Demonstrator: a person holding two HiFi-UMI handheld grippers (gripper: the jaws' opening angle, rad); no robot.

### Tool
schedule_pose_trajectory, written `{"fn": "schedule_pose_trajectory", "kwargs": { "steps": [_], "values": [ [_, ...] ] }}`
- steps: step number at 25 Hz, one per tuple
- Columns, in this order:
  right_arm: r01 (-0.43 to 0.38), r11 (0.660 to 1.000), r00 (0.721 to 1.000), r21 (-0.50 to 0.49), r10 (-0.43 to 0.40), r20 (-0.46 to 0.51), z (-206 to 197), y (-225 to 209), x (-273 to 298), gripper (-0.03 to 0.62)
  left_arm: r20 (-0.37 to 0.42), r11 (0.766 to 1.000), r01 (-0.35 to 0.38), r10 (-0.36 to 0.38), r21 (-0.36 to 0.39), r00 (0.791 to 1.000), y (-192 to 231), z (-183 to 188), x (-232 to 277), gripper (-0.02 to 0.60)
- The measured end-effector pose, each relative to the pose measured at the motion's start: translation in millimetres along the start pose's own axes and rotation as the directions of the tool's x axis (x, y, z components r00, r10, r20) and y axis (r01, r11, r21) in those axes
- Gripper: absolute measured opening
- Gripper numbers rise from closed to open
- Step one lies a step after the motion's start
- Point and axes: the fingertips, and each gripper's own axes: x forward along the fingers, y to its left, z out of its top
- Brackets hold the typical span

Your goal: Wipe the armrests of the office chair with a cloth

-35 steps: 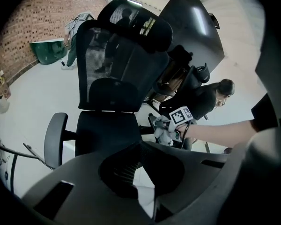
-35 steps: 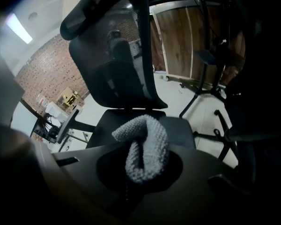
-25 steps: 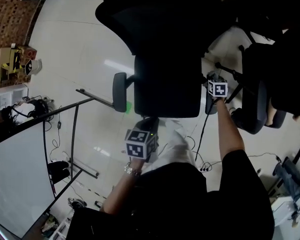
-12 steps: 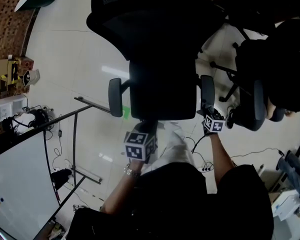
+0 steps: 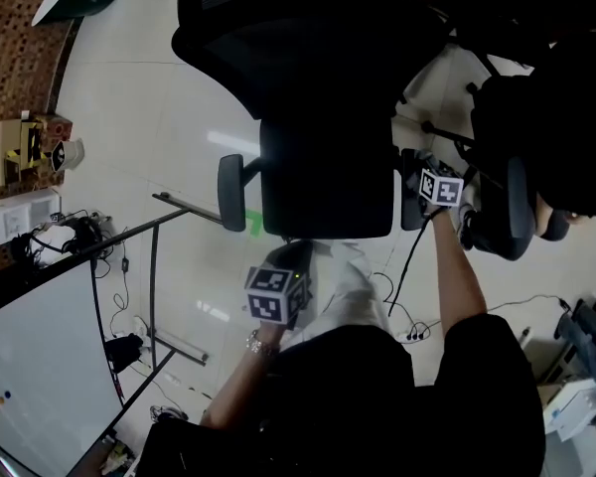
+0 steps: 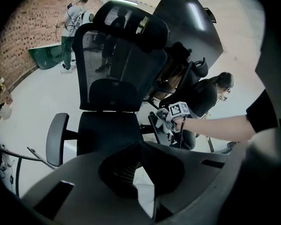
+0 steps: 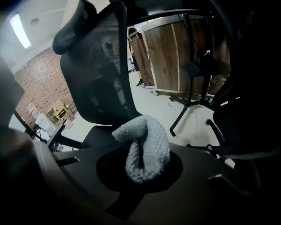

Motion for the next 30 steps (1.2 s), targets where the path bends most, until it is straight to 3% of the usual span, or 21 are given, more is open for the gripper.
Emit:
{"fn": "schedule_pose_trajectory", "kwargs": {
  "steps": [2, 4, 7, 12, 17, 20, 23, 26, 28, 30],
  "values": [
    [-0.012, 1.0, 0.999, -0.013, 0.011, -0.041, 23, 0, 25, 0.02, -0.004, 1.0, -0.007, 0.007, -0.001, 1.0, 1, -4, -3, -0.005],
    [-0.032, 0.995, 0.991, -0.093, 0.02, -0.13, 21, 8, 46, 0.02, -0.01, 1.0, -0.014, 0.014, -0.002, 1.0, 3, -8, -6, -0.005],
    [0.012, 0.981, 0.98, -0.195, -0.05, -0.192, 1, -2, 54, 0.021, -0.01, 1.0, -0.02, 0.02, -0.009, 1.0, 4, -12, -12, -0.005],
    [0.115, 0.993, 0.993, -0.014, -0.116, -0.033, -13, -24, 22, 0.023, 0.001, 1.0, -0.017, 0.017, -0.016, 1.0, 6, -12, -17, -0.005],
    [0.161, 0.979, 0.986, 0.124, -0.165, 0.019, -57, -48, -11, 0.025, 0.006, 1.0, -0.008, 0.008, -0.009, 1.0, 5, -15, -16, -0.005],
    [0.228, 0.944, 0.973, 0.239, -0.232, -0.014, -98, -58, -34, 0.023, 0.002, 1.0, -0.006, 0.006, -0.011, 1.0, 7, -19, -16, -0.005],
    [0.309, 0.871, 0.95, 0.381, -0.299, -0.088, -156, -58, -60, 0.021, 0.001, 1.0, 0.002, -0.002, -0.012, 1.0, 6, -20, -17, -0.005],
    [0.381, 0.816, 0.925, 0.435, -0.335, -0.181, -213, -42, -86, 0.02, 0.021, 1.0, 0.015, -0.015, -0.01, 1.0, 1, -14, -16, -0.005],
    [0.402, 0.808, 0.914, 0.432, -0.326, -0.241, -239, -24, -98, 0.02, 0.028, 1.0, 0.019, -0.019, -0.011, 0.999, -1, -10, -17, -0.005],
    [0.367, 0.827, 0.92, 0.426, -0.253, -0.301, -257, 3, -100, 0.02, 0.032, 1.0, 0.018, -0.017, -0.013, 0.999, -2, -9, -18, -0.005]
  ]
}}
